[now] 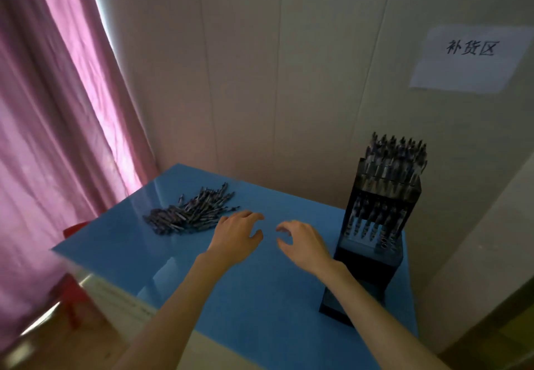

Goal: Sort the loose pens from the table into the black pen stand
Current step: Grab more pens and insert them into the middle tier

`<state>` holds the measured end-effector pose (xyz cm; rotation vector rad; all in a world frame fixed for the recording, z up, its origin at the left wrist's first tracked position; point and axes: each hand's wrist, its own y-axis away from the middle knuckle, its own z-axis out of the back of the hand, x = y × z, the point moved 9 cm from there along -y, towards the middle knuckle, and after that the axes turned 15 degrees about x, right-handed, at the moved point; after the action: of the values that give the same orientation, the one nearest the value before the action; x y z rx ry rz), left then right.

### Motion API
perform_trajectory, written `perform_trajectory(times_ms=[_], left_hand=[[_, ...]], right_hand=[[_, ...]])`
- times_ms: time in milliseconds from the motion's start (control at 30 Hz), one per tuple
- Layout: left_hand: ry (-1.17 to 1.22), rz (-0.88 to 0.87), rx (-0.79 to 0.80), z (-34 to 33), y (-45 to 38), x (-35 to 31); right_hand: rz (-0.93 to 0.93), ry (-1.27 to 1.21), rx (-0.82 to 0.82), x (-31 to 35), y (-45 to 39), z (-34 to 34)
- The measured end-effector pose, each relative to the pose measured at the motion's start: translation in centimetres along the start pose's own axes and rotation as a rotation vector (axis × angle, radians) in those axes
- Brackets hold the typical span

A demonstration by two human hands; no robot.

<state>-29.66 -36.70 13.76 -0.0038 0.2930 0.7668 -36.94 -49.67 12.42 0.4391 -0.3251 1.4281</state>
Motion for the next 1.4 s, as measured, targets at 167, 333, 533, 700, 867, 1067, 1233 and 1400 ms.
perform_trajectory(times_ms=[167,333,533,700,867,1067,1233,1400], left_hand=[[0.017,0.071,0.005,0.7,2.8,7.8],[0.036,0.101,-0.008,2.2,5.9,16.2],[0.107,0.131,-0.048,3.8,8.5,27.0],[0.147,0.132,-0.027,3.9,9.5,33.6],[0.173,0.135,-0.004,3.2,8.0,37.8],[0.228,0.157,0.056,1.2,3.6,41.0],[0.259,0.219,0.134,-1.9,0.5,43.9],[0.285,0.348,0.203,-4.0,-2.2,47.0]], right_hand=[[0.009,0.031,0.024,5.5,-3.3,-3.6],[-0.012,0.052,0.016,11.7,-7.0,-7.4],[-0.037,0.024,-0.014,19.0,-11.1,-11.1],[-0.072,0.024,-0.006,22.3,-13.8,-13.5],[-0.103,0.032,-0.035,23.6,-16.7,-14.3],[-0.174,0.017,-0.036,22.0,-20.0,-16.0],[-0.227,-0.049,-0.026,19.9,-23.1,-17.3],[-0.266,-0.076,-0.001,18.2,-25.5,-18.7]])
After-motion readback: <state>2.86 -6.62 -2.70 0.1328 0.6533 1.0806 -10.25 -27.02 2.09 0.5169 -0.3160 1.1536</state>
